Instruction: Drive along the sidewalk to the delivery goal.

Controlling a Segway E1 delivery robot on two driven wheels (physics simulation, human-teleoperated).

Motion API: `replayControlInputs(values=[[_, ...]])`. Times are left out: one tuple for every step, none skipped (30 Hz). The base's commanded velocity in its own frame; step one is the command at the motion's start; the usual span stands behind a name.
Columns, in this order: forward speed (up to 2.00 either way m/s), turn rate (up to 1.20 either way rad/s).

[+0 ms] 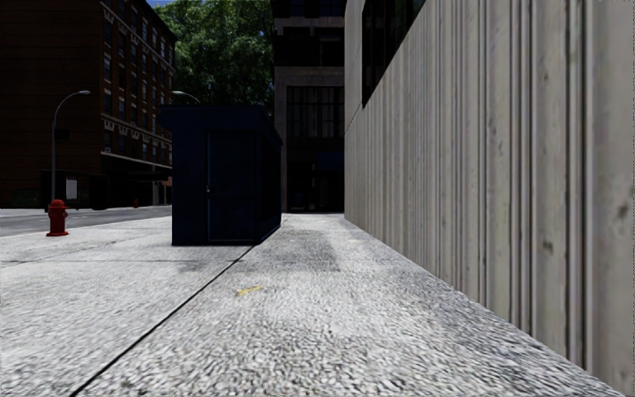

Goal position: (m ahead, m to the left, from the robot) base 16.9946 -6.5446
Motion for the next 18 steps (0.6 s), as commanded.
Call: replayControlInputs(values=[[2.0, 0.0], [2.0, 0.0], [2.0, 0.0], [2.0, 0.0], [2.0, 0.0], [2.0, 0.0], [2.0, 0.0], [2.0, 0.0], [2.0, 0.0], [2.0, 0.0], [2.0, 0.0], [2.0, 0.0], [2.0, 0.0], [2.0, 0.0], [2.0, 0.0], [2.0, 0.0], [2.0, 0.0], [2.0, 0.0]])
